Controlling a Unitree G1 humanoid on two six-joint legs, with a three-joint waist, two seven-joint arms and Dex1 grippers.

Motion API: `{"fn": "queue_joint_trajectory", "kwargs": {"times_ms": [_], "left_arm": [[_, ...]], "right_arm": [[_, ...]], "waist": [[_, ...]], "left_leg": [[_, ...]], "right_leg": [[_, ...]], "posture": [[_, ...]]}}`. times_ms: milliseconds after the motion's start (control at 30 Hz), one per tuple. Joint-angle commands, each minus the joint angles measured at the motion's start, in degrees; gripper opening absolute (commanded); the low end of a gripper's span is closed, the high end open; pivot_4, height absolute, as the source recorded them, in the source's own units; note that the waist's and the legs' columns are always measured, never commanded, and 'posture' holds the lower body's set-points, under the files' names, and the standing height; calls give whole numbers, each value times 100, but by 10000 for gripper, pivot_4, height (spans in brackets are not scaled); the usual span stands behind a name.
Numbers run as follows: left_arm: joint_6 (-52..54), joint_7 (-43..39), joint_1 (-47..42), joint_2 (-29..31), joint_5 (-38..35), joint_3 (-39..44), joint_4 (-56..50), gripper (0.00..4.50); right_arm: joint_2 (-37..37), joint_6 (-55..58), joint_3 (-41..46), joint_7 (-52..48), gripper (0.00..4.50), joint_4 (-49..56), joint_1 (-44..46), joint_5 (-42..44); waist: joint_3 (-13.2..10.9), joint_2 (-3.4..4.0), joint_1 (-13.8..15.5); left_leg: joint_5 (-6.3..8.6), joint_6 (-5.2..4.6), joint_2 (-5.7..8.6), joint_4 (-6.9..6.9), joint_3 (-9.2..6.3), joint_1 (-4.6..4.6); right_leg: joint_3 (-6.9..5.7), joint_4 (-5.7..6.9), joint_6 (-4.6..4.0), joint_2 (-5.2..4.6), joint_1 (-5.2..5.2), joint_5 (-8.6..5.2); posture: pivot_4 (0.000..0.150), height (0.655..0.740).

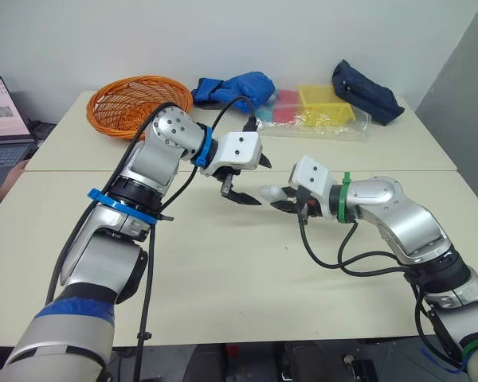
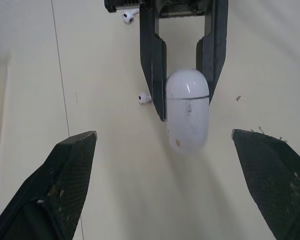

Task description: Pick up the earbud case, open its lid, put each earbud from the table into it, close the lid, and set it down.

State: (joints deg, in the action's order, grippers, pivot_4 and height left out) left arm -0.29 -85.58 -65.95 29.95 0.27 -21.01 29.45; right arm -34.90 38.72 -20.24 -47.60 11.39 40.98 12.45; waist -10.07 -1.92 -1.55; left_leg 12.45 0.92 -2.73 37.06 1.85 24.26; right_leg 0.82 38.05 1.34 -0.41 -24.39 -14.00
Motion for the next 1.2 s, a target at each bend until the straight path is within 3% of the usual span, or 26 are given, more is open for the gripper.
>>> {"fn": "queue_joint_trajectory", "kwargs": {"times_ms": [33,767,867,1100,1200], "left_arm": [[123,-227,-180,22,-60,57,-39,37117],[658,-294,32,-27,-51,-43,-456,37117],[650,-326,85,-4,-77,-31,-509,31299],[602,-336,193,49,7,-67,-521,8931],[587,-314,204,37,46,-87,-494,7511]], "right_arm": [[-14,-36,181,-52,8256,212,89,-39],[196,-156,98,-186,8256,163,282,-420],[235,-115,118,-207,8256,169,283,-406],[318,37,248,-226,8256,215,323,-334],[319,109,275,-239,8256,281,341,-320]], "waist": [[0,0,0],[0,0,0],[0,0,0],[0,0,-1],[0,0,-1]], "left_leg": [[0,0,0,0,0,0],[0,0,0,2,-1,-1],[0,0,0,2,-1,-1],[0,0,0,3,-2,-1],[0,0,0,5,-1,-1]], "right_leg": [[0,0,0,0,0,0],[0,5,-6,0,0,4],[-1,5,-12,0,0,7],[-1,6,-21,0,0,13],[0,7,-22,0,1,13]], "posture": [[1500,7400],[1500,7400],[1500,7400],[1500,7400],[1500,7400]]}}
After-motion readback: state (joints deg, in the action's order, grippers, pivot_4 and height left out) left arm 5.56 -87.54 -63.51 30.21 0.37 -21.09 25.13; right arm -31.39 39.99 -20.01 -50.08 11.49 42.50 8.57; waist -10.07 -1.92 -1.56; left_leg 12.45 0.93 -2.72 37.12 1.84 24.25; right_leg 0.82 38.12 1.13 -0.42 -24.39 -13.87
